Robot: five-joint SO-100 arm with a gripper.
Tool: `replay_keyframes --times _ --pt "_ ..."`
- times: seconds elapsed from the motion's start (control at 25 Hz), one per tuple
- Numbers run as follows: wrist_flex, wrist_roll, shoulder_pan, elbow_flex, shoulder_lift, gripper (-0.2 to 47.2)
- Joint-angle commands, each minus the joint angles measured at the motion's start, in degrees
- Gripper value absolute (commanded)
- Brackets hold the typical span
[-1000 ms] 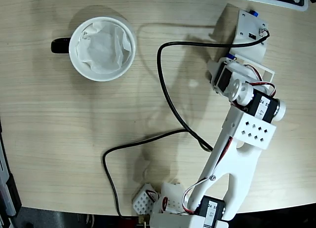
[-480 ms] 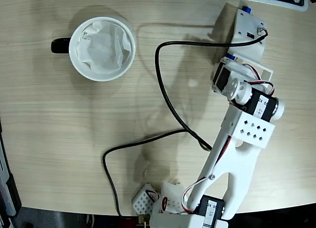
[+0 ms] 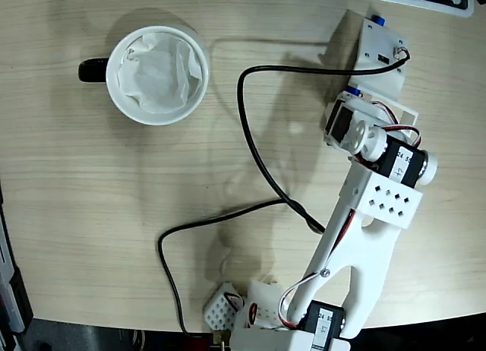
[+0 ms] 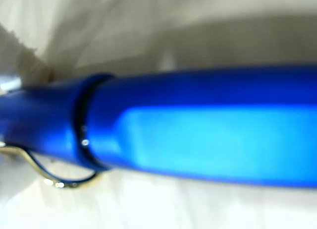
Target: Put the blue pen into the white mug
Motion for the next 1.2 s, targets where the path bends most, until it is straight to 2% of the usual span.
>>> replay_keyframes --times 0.0,0.36,0.72,0.92,1.16 --pt "2.9 1.8 -0.8 -0.9 7.7 0.1" --pt "8.8 7.0 -4.0 -0.5 15.7 0.1" --pt "11.2 14.2 -7.5 9.9 28.7 0.1" --pt "10.9 23.6 -11.0 14.9 35.8 0.1" --pt "8.3 41.7 -16.2 15.7 41.0 0.1"
